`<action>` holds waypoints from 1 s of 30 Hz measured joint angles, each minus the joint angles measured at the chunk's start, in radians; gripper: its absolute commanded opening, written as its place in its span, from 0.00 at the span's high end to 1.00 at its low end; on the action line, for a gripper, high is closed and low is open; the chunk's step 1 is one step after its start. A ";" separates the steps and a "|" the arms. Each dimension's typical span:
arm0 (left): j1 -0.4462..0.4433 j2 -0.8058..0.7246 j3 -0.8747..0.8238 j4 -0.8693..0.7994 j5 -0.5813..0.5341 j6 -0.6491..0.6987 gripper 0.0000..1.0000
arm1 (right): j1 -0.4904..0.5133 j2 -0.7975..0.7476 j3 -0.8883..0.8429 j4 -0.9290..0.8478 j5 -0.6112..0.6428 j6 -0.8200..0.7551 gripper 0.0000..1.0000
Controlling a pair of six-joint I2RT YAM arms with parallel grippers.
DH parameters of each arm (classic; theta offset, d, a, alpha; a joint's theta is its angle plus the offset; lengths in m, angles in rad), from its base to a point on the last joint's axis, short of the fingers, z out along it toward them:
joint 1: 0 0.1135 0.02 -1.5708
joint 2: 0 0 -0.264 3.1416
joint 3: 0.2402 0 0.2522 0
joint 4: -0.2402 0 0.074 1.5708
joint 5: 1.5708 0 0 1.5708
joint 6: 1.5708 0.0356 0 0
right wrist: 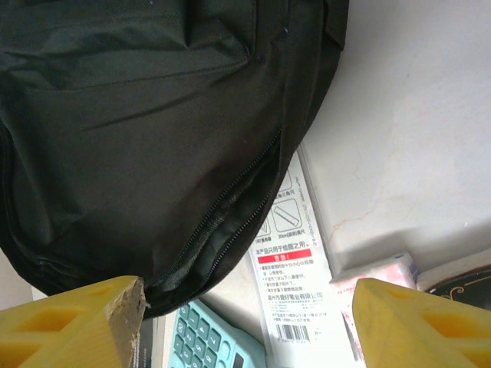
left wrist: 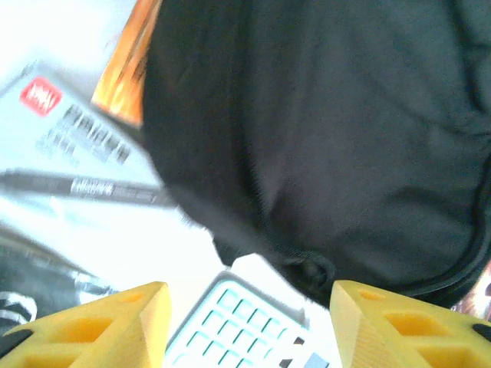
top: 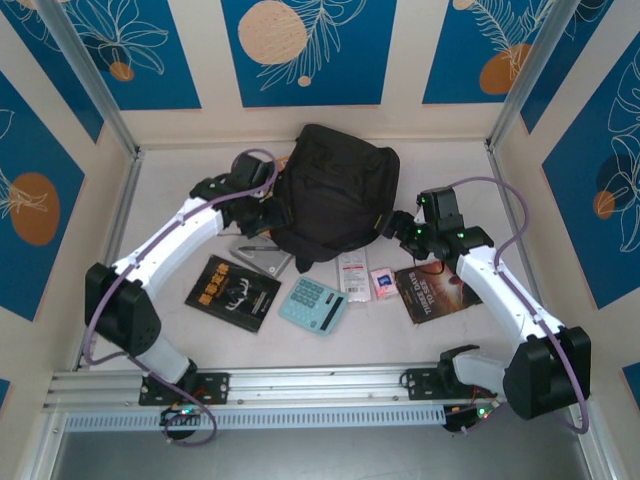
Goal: Pack the student bag
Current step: Unzip the student bag at the top-center of the table, then move the student bag to the center of the table.
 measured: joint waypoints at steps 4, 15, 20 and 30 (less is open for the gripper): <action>-0.005 -0.014 -0.072 0.038 0.023 -0.061 0.44 | 0.006 0.002 0.007 0.017 0.000 -0.043 0.29; -0.060 0.012 -0.077 0.156 0.048 -0.114 0.45 | 0.108 0.016 0.069 0.090 0.008 -0.247 0.31; -0.089 0.052 -0.077 0.172 0.055 -0.131 0.67 | 0.109 0.021 0.069 0.101 0.012 -0.264 0.35; -0.092 0.062 -0.077 0.155 0.039 -0.095 1.00 | 0.229 0.027 0.041 0.253 -0.044 -0.656 0.44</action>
